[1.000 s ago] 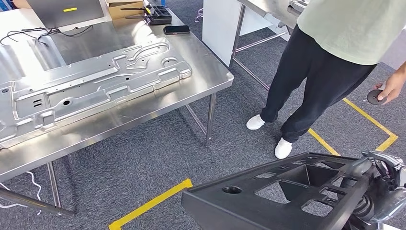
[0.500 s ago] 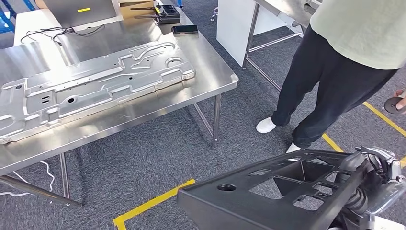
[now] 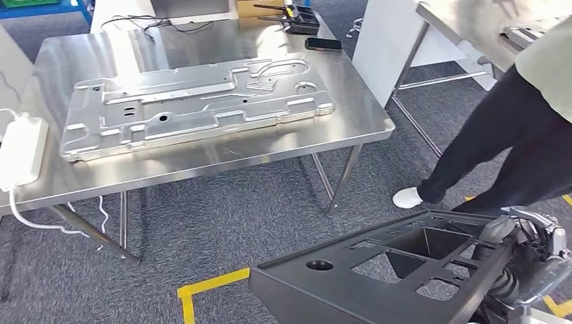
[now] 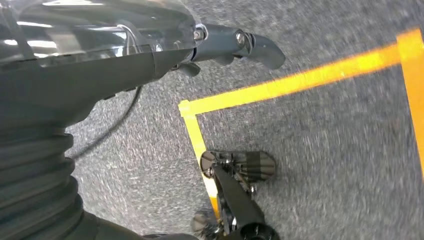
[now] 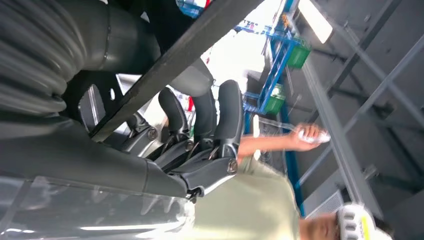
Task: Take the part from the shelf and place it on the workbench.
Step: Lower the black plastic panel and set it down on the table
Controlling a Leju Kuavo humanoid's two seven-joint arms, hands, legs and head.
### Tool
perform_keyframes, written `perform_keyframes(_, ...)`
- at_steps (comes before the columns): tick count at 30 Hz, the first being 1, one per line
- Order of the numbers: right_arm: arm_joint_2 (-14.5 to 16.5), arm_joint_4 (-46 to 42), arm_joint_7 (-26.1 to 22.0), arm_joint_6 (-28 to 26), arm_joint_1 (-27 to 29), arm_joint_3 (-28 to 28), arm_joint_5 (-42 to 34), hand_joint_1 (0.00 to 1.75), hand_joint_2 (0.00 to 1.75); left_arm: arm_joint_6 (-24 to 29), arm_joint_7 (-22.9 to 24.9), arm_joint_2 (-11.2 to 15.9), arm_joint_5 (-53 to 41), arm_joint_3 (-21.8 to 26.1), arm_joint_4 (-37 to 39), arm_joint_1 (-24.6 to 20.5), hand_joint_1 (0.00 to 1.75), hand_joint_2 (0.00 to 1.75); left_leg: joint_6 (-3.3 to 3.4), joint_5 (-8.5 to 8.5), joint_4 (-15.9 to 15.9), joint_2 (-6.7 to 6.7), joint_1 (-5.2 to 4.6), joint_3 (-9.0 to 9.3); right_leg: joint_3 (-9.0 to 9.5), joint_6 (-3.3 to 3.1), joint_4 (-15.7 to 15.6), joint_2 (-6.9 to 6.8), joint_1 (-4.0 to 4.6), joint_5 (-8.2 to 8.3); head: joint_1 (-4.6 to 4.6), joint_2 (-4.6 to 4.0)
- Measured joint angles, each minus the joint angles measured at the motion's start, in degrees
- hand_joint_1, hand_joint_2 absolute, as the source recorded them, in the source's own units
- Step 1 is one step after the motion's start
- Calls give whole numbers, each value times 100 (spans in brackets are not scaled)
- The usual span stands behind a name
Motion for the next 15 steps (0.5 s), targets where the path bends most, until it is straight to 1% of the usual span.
perform_keyframes(1, -3, 1, 1, -2, 2, 1, 0, 175, 175, 0, 0, 0, -2, 1, 1, 0, 0, 175, 7, 3, 1, -80, -9, -4, -150, -6, 291, 30, 4, -74, 30, 0)
perform_keyframes(2, -5, 2, 1, -4, 4, 2, 0, 175, 175, 0, 0, 0, -6, 1, 1, 2, 0, 175, 9, 5, 2, -165, -16, -2, -209, -18, 380, 48, 8, -32, 48, 0)
perform_keyframes(3, -7, 3, 1, -7, 5, 4, 0, 175, 175, -1, 0, 0, -10, 1, 2, 5, 0, 175, 10, 5, 2, -250, -20, 7, -163, -33, 243, 71, 12, 117, 62, 0)
perform_keyframes(4, -8, 3, 1, -9, 6, 4, 0, 175, 175, -1, 0, -1, -14, 1, 2, 6, 0, 175, 9, 5, 3, -337, -19, 19, -24, -54, -94, 131, 16, 341, 80, 0)
perform_keyframes(5, -10, 3, 1, -11, 4, 5, 0, 175, 175, -1, -1, -3, -15, 1, 2, 5, 0, 175, 4, 7, 3, -417, -14, 23, 144, -79, -488, 279, 17, 545, 102, 0)
perform_keyframes(6, -11, 2, 1, -12, 7, 5, 0, 175, 175, -1, 0, -5, -16, 1, 2, -2, 0, 175, -9, 10, 11, -497, -16, 13, 290, -98, -847, 436, 17, 679, 116, 0)
perform_keyframes(7, -13, 2, 1, -14, 10, 5, 0, 175, 175, -1, 0, -8, -16, 1, 1, -7, 0, 175, -35, 22, 13, -568, -10, -13, 382, -110, -1089, 569, 22, 742, 125, 0)
perform_keyframes(8, -15, 1, 1, -15, 13, 5, 0, 175, 175, -1, 0, -9, -16, 2, 1, -8, 0, 175, -68, 40, 7, -635, -6, -45, 412, -114, -1188, 650, 29, 734, 124, 0)
perform_keyframes(9, -16, 1, 1, -17, 12, 5, 1, 175, 175, -1, 0, -9, -16, 3, 0, -3, 0, 175, -109, 64, -7, -705, -4, -70, 417, -115, -1224, 625, 40, 722, 117, 0)
perform_keyframes(10, -19, 1, 1, -17, 4, 6, 2, 175, 175, -1, -1, -8, -16, 4, 0, 9, 0, 175, -144, 80, -20, -733, 6, -85, 423, -131, -1238, 561, 17, 730, 111, 0)
perform_keyframes(11, -19, 1, 1, -16, -5, 6, 3, 175, 175, -1, 0, -8, -17, 6, 1, 23, 0, 175, -169, 62, 4, -646, -6, -99, 441, -156, -1261, 488, -5, 742, 89, 0)
perform_keyframes(12, -19, 1, 0, -15, -10, 6, 6, 175, 175, -2, 0, -8, -17, 7, 1, 29, 0, 175, -186, -16, 119, -491, -17, -148, 464, -195, -1285, 404, -24, 751, 46, 0)
perform_keyframes(13, -19, 1, 0, -14, -10, 5, 7, 175, 175, -3, 0, -8, -17, 8, 2, 25, 0, 175, -193, -156, 352, -304, -28, -242, 487, -232, -1305, 313, -42, 757, 0, 0)
perform_keyframes(14, -19, 1, 0, -14, -10, 4, 8, 175, 175, -4, 0, -9, -17, 8, 2, 17, 0, 175, -199, -335, 690, -130, -40, -386, 504, -256, -1308, 225, -24, 750, -43, 0)
perform_keyframes(15, -19, 2, 0, -14, -10, 3, 9, 175, 175, -5, -1, -9, -18, 8, 2, 8, 0, 175, -207, -510, 1073, -57, -36, -555, 514, -274, -1307, 139, -13, 743, -73, 0)
